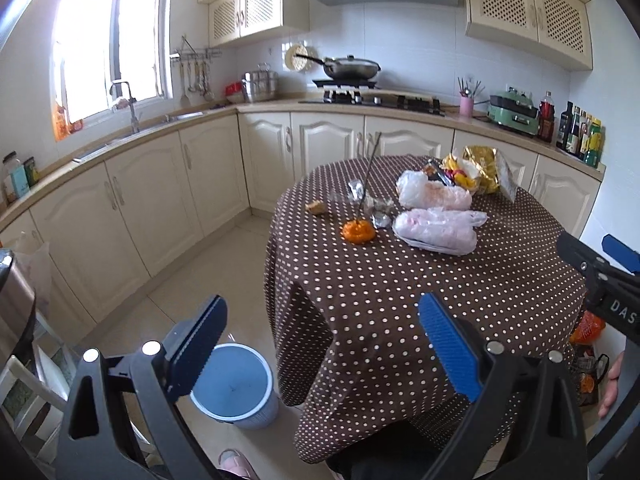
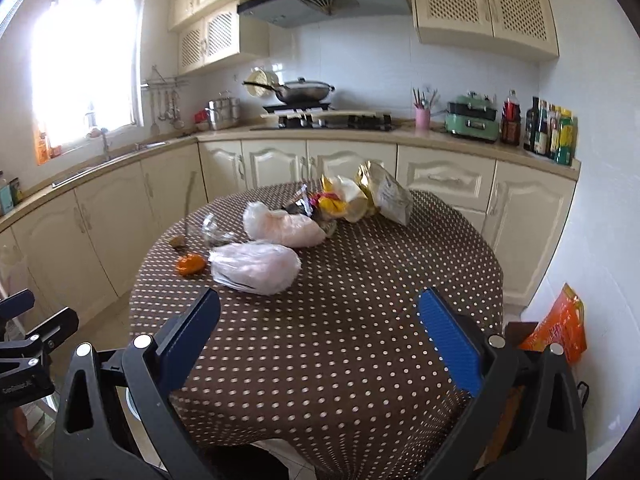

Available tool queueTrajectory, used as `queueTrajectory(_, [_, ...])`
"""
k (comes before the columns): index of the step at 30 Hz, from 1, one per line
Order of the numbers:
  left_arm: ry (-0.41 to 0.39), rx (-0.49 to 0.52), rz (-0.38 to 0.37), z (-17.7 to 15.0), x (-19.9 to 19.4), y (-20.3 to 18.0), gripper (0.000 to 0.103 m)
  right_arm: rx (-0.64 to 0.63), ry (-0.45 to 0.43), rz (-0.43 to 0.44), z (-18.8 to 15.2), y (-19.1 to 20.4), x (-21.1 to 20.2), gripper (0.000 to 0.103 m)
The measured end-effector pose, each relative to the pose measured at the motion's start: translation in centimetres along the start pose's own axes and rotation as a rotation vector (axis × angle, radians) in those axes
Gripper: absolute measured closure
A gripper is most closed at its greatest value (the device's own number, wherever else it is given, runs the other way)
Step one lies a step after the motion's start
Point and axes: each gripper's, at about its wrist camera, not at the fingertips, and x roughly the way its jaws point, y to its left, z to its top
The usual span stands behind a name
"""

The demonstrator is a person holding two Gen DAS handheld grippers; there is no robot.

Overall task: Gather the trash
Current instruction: 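Grasp the orange bell pepper with the left gripper while the right grasps the white bag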

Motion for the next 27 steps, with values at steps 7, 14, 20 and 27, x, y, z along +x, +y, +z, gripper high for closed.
queueTrajectory(7, [0.074, 0.004, -0.066, 1.2, 6.2, -1.6, 0.008, 0.03, 0.064, -0.009, 0.0, -1.6, 4.8, 0.007])
queueTrajectory(14, [0.094, -0.004, -0.061, 2.7, 9.0, -1.4, 0.009, 0.001, 0.154, 0.118, 1.0, 1.1, 9.0, 0.007])
queueTrajectory(20, [0.113, -0.038, -0.084, 3.6, 11.5, 0.4, 0.009, 0.013, 0.249, 0.181, 2.4, 3.1, 14.2, 0.007])
queueTrajectory(27, [0.143, -0.036, -0.157, 5.1, 15.0, 0.0, 0.025, 0.155, 0.336, 0.332, 2.5, 1.1, 16.5, 0.041])
